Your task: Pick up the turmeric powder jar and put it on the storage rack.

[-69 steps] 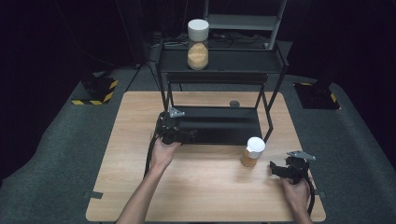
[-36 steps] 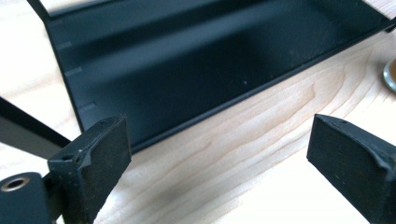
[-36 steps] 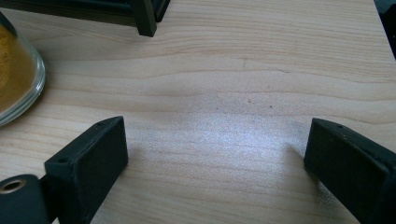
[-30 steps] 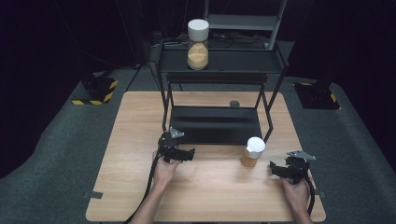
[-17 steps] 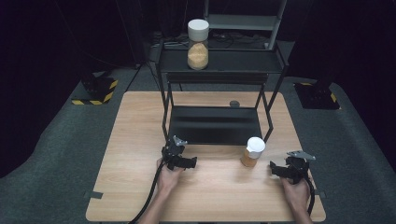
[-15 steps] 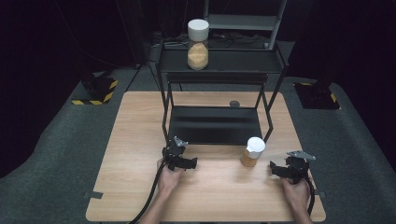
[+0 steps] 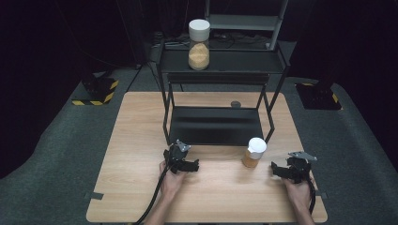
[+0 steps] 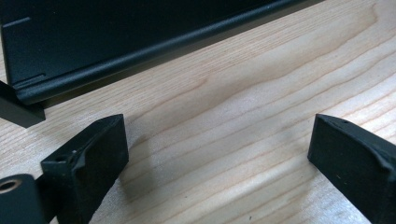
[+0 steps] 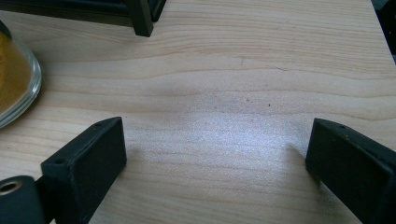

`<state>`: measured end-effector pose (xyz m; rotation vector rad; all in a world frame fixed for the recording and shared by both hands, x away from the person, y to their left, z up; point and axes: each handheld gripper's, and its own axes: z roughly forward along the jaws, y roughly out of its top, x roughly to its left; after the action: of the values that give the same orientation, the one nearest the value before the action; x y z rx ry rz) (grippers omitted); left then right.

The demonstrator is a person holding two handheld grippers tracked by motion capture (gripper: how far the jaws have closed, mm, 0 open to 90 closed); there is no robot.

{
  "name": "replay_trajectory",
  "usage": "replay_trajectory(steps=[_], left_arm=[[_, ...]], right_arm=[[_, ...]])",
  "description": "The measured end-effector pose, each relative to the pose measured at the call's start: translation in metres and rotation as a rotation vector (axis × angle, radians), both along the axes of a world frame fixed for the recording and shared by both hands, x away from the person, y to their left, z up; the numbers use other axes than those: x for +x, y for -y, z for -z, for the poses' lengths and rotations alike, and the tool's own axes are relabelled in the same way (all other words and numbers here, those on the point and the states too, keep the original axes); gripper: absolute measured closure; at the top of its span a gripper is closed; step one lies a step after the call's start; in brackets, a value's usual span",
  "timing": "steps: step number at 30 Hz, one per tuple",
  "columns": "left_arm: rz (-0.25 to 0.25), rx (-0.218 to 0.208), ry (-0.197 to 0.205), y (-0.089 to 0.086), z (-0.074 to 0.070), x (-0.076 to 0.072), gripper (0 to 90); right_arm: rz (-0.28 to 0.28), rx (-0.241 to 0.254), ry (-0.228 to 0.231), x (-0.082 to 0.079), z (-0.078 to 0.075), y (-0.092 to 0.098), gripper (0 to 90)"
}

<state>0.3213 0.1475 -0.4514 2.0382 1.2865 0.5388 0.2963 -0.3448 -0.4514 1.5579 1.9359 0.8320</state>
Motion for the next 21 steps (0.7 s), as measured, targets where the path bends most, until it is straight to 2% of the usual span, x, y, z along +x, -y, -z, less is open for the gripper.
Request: replay_trajectory(steps=[1, 5, 7, 9, 16, 21], left_arm=[[-0.002, -0.008, 0.017, -0.001, 0.003, -0.003, 4.6], [-0.005, -0.006, 0.019, 0.000, 0.004, -0.004, 4.5], [-0.008, -0.003, 0.019, 0.001, 0.004, -0.004, 4.6], [-0.009, -0.003, 0.019, 0.001, 0.004, -0.004, 4.6], [-0.012, -0.002, 0.020, 0.002, 0.004, -0.005, 4.6], [-0.015, -0.002, 0.020, 0.002, 0.004, -0.005, 4.6]], right_arm=[[0.000, 0.000, 0.000, 0.000, 0.000, 0.000, 3.8], [-0.011, -0.001, -0.008, 0.001, -0.002, 0.002, 4.3], [-0.024, 0.015, -0.016, 0.002, -0.003, 0.004, 4.1], [-0.049, 0.029, -0.014, 0.001, -0.004, 0.005, 4.1], [-0.190, 0.079, 0.015, -0.013, -0.009, 0.002, 5.0], [-0.252, 0.111, 0.020, -0.014, -0.012, -0.003, 4.3]])
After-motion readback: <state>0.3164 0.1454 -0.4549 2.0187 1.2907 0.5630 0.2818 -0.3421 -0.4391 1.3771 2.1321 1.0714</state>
